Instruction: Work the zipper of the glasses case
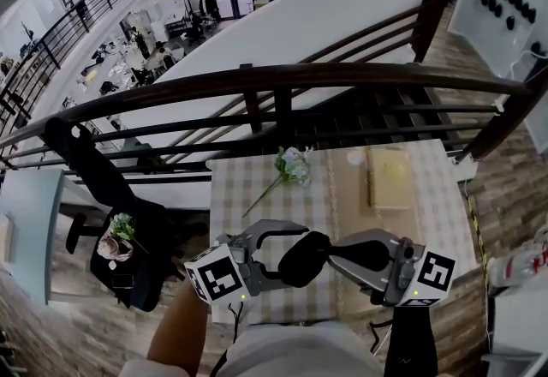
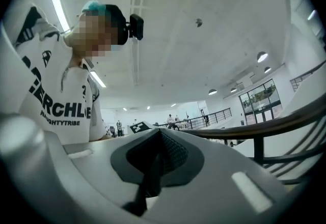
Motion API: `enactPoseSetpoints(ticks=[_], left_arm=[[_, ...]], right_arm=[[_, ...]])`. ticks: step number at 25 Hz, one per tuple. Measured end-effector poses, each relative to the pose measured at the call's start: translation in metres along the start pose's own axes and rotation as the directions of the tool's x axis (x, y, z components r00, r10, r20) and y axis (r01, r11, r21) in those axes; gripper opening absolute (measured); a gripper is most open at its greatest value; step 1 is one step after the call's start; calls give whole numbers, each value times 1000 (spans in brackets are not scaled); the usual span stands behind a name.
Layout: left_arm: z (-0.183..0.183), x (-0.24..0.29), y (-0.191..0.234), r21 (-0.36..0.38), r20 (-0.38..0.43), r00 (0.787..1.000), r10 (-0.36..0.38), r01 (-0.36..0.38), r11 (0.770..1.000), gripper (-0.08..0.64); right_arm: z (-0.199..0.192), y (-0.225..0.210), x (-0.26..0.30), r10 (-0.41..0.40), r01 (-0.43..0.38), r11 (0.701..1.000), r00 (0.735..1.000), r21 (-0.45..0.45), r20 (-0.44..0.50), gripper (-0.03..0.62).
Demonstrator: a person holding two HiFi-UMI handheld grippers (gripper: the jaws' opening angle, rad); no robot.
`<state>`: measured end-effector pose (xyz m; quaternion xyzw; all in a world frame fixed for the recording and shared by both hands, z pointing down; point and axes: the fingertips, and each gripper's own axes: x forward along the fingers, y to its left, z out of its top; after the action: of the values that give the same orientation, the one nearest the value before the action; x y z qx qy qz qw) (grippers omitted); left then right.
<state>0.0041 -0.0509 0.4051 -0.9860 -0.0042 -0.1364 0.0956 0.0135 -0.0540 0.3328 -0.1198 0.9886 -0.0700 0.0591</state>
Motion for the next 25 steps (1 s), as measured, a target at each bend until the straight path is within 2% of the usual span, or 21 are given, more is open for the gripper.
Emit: enactPoseSetpoints(ticks=[5,8,10,12,13,17,21,23,25], left_arm=[[22,0,3,-18,90,996,27,-26,1000,359],[33,-3,10,-60,177,981,76,-66,996,364],[46,-12,20,-143,297,943,152,-113,983,362],[55,-21,29,-207,375,903,210,-139,968,362],[56,-22,30,-215,388,896,215,-139,967,362],[61,-18,27,-191,391,902,183,-115,975,362],[66,-23,31,-183,406,891,205,-140,973,357],[67,-27,32,-182,407,889,211,-148,972,312],[66,-31,32,-180,400,893,208,-146,973,272]], right_arm=[[14,-3,-4,2,-7,999,995,47,101,29],[21,-8,-8,-22,9,996,987,84,160,29],[26,-11,-12,-41,11,991,973,132,226,29],[30,-13,-12,-52,-3,983,955,184,292,29],[31,-11,-11,-50,-19,978,946,206,321,29],[36,-3,-5,-19,-102,958,911,270,413,29],[38,1,0,0,-169,933,884,318,467,29],[38,1,2,-1,-184,925,875,333,484,29],[37,0,2,-10,-172,927,877,334,480,29]])
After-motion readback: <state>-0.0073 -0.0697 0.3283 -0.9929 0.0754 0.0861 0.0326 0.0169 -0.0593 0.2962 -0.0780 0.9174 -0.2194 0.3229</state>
